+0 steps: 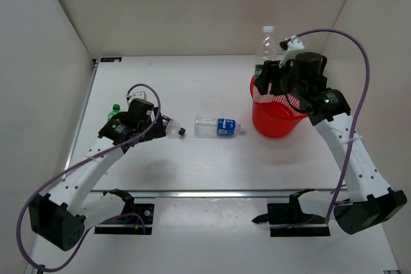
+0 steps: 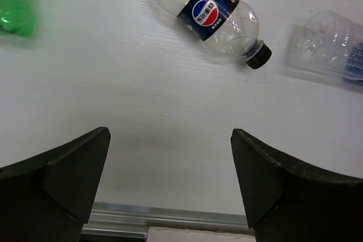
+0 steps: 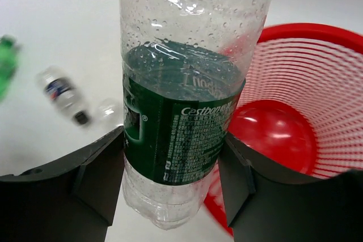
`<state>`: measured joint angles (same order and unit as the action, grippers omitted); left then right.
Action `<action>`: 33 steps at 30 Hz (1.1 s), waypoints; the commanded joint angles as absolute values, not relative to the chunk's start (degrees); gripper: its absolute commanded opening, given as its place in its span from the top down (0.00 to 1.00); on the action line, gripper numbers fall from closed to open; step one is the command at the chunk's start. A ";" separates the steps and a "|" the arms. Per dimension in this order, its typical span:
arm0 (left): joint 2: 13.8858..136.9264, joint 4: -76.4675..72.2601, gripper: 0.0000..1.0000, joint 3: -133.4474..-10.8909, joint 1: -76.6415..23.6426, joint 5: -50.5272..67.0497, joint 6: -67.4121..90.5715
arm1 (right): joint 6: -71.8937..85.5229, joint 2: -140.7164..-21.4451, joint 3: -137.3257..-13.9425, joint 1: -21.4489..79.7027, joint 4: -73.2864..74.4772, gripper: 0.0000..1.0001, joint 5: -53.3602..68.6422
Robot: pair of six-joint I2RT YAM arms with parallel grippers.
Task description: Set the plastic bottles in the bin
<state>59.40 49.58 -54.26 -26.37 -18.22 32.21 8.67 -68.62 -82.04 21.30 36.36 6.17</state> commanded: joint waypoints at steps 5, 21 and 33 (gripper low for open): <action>63.72 43.69 0.02 -57.74 -26.11 -19.33 32.43 | 6.24 -71.63 -77.71 6.79 32.26 0.65 1.58; 66.97 43.51 0.01 -61.00 -25.14 -20.74 32.69 | 2.73 -73.30 -86.22 9.04 33.93 0.01 -4.22; 81.27 31.55 0.01 -60.55 -23.64 -22.23 37.70 | 3.25 -68.20 -87.54 12.13 35.94 0.01 -6.23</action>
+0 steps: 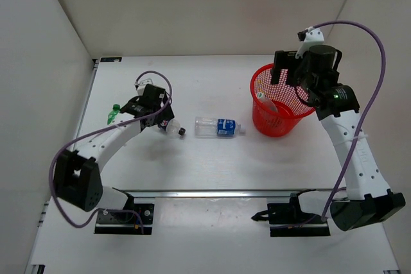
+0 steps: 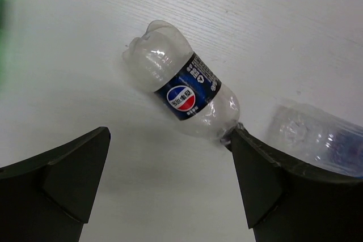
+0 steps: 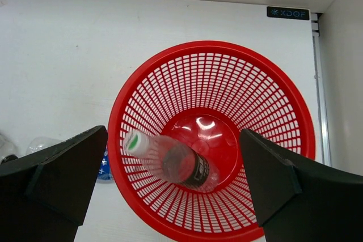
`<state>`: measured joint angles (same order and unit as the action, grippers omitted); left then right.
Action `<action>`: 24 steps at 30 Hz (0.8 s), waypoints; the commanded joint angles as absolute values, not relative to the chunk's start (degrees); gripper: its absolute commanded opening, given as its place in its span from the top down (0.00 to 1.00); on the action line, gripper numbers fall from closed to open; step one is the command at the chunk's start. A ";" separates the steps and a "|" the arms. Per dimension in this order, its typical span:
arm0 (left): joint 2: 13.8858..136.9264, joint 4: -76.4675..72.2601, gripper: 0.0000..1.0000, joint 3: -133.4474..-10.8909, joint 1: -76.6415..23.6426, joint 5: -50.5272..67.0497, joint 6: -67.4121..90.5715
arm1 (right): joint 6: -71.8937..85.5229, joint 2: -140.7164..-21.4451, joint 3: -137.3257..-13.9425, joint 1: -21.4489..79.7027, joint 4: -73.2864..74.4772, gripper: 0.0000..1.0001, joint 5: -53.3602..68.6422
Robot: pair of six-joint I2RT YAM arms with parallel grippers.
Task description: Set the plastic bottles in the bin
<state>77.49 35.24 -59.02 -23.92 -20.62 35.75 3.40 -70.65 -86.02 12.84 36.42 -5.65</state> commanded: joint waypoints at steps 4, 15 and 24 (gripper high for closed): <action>88.84 28.92 0.02 -63.01 -23.55 -22.24 39.11 | 3.08 -66.45 -86.75 12.22 36.48 0.01 -9.40; 98.87 25.93 0.02 -62.84 -24.34 -20.12 40.43 | 3.60 -59.94 -80.95 0.98 38.32 0.01 -8.35; 98.10 27.86 0.41 -64.86 -24.96 -20.39 39.82 | 2.81 -58.18 -77.52 -2.81 38.59 0.01 -8.09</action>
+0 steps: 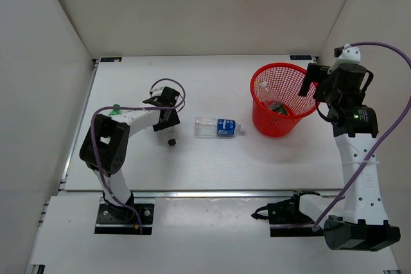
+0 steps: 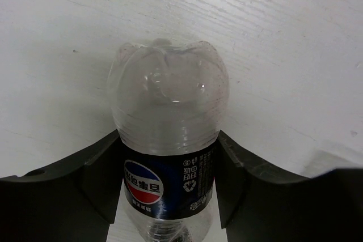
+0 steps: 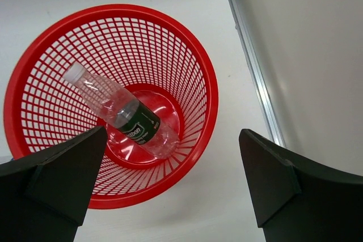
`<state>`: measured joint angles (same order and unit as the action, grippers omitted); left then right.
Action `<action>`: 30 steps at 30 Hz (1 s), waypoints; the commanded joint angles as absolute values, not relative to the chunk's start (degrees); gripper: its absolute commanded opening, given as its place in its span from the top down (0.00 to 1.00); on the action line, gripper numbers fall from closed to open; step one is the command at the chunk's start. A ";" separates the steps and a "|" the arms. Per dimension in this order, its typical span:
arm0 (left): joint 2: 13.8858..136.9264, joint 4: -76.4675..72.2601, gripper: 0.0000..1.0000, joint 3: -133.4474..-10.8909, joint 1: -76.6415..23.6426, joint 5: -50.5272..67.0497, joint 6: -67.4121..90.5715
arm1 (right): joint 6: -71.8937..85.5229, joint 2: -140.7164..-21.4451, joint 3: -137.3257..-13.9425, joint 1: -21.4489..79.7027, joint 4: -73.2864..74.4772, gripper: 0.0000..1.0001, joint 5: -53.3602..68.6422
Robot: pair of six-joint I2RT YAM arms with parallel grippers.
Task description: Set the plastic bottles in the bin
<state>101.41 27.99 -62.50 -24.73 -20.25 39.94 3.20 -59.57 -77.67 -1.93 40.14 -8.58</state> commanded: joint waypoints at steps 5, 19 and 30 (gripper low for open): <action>94.40 28.75 0.48 -74.33 -27.86 -18.99 36.30 | 2.11 -57.22 -75.76 -4.57 38.67 0.01 -8.34; 115.19 14.42 0.49 -123.88 -47.44 -3.25 28.83 | 3.43 -49.75 -65.31 -8.61 33.49 0.01 -12.74; 135.67 4.48 0.50 -142.62 -54.22 -1.04 33.49 | 4.92 -46.50 -64.51 -6.50 32.70 0.01 -13.80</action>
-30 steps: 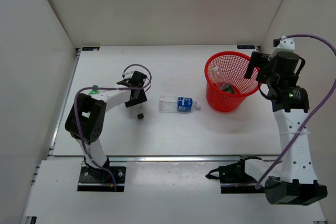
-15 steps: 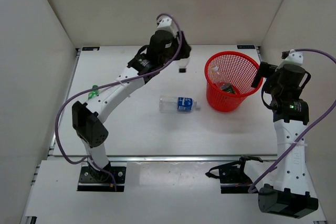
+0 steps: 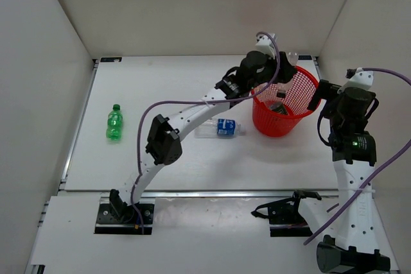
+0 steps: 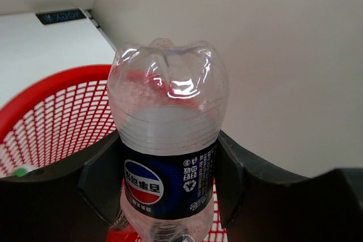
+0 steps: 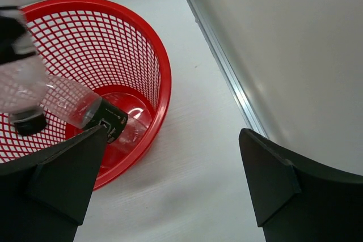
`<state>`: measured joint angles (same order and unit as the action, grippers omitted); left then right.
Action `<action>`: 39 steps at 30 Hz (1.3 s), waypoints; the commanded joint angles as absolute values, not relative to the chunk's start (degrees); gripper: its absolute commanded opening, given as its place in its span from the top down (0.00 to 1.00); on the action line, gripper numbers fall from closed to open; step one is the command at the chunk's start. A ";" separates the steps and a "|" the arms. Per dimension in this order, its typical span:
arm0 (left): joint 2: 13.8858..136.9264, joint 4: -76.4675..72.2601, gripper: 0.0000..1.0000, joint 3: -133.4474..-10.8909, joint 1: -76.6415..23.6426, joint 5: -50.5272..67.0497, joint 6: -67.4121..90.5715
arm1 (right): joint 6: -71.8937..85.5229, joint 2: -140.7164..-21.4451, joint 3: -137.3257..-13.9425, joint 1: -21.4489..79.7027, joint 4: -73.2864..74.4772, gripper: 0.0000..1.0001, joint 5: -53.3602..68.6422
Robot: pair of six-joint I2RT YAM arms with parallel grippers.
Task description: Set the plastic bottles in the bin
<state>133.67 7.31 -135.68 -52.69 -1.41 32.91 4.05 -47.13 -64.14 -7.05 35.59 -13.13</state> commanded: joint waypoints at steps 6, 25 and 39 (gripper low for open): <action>135.63 6.58 0.01 -142.84 -53.97 -0.26 34.90 | 4.75 -46.06 -63.81 -5.28 33.05 0.01 -12.57; 70.70 27.77 0.01 -76.18 -27.97 -10.73 33.75 | -3.77 -61.06 -72.41 16.75 40.68 0.01 -4.22; 49.93 48.86 0.01 -59.85 -18.20 -18.89 35.25 | -18.19 -89.01 -78.75 39.91 36.83 0.01 18.01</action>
